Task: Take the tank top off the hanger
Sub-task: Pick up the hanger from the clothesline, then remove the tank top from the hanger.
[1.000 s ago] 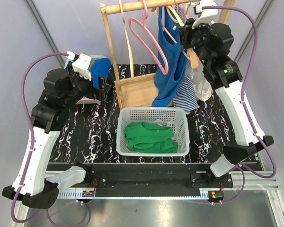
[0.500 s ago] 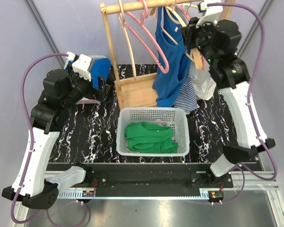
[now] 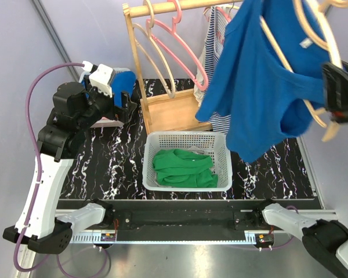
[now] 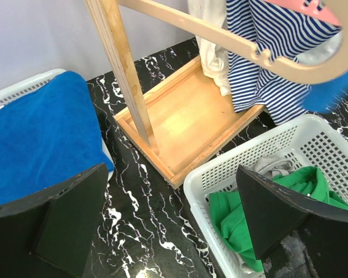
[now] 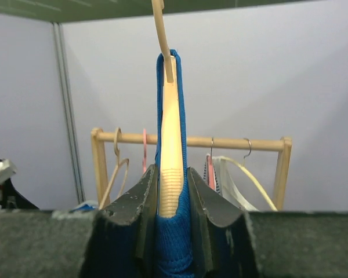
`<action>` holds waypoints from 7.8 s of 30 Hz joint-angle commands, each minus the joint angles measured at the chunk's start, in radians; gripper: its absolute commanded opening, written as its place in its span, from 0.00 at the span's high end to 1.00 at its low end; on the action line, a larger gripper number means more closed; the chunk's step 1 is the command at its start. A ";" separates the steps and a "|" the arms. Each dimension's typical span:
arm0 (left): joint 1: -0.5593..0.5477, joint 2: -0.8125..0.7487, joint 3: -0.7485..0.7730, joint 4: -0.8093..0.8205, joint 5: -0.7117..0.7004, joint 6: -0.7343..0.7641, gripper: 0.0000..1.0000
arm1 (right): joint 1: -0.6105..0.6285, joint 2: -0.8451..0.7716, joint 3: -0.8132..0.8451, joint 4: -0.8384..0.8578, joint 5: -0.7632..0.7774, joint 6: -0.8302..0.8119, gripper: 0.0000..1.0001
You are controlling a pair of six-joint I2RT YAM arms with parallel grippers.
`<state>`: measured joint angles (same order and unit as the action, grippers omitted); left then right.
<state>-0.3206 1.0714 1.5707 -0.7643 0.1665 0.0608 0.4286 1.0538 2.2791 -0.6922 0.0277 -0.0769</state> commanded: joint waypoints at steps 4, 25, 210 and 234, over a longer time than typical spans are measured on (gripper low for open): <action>0.002 -0.011 0.031 0.039 0.042 -0.007 0.01 | -0.007 -0.026 0.010 0.014 -0.094 0.046 1.00; 0.002 -0.136 0.090 0.168 0.545 0.099 0.01 | -0.007 -0.040 -0.142 -0.087 -0.569 0.098 1.00; -0.212 0.067 0.180 0.045 0.576 0.430 0.94 | -0.005 0.017 -0.945 0.640 -0.483 0.405 0.45; -0.216 0.093 0.203 0.042 0.581 0.436 0.94 | -0.005 -0.020 -0.984 0.577 -0.531 0.445 0.46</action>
<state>-0.5316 1.1675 1.7275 -0.7864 0.7246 0.4812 0.4244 1.0500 1.3136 -0.1047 -0.4915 0.3634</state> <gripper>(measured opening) 0.176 0.541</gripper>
